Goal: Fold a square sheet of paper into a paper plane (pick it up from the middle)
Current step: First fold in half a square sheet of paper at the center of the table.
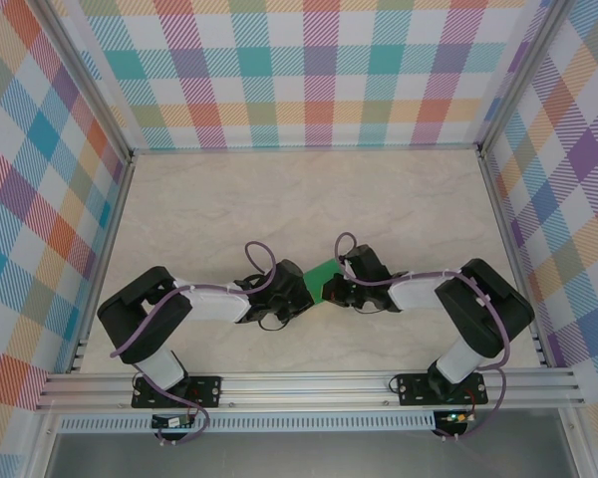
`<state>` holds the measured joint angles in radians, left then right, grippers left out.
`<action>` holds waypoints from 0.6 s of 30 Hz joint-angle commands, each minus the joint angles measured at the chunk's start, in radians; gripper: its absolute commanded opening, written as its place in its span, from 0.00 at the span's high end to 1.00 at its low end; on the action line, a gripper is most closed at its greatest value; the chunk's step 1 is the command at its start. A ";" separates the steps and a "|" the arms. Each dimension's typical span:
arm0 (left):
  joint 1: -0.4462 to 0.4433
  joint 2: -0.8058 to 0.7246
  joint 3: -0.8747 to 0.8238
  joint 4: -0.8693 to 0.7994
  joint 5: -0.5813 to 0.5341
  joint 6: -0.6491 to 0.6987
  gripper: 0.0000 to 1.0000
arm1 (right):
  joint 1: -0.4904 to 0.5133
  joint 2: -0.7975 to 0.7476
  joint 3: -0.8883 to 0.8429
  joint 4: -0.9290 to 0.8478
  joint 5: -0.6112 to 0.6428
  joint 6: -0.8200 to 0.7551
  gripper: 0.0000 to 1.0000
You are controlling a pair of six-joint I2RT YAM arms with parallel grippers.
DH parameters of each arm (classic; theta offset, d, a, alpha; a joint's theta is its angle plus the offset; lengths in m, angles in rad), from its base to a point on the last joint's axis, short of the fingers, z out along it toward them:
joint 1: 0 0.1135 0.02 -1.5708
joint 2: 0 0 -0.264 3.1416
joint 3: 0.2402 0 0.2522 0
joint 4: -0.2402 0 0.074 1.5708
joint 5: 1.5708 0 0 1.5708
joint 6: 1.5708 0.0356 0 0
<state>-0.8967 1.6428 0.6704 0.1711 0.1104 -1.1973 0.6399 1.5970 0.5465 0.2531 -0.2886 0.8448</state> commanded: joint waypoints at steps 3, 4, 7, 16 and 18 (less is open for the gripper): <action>-0.017 0.037 -0.019 -0.164 -0.031 -0.020 1.00 | -0.129 -0.049 -0.072 -0.119 0.138 -0.080 1.00; -0.016 0.037 -0.019 -0.167 -0.032 -0.022 1.00 | -0.145 -0.058 -0.075 -0.128 0.150 -0.082 1.00; -0.016 0.037 -0.019 -0.171 -0.032 -0.024 1.00 | -0.193 -0.092 -0.088 -0.157 0.191 -0.080 1.00; -0.001 0.046 0.003 -0.200 -0.027 0.020 1.00 | -0.238 -0.245 -0.065 -0.249 0.240 -0.087 0.99; 0.006 0.054 0.026 -0.223 -0.025 0.076 1.00 | -0.238 -0.304 -0.041 -0.271 0.198 -0.103 0.98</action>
<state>-0.8959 1.6489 0.6960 0.1265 0.1104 -1.1896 0.4046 1.3647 0.4732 0.0589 -0.1040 0.7826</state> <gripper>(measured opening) 0.040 0.045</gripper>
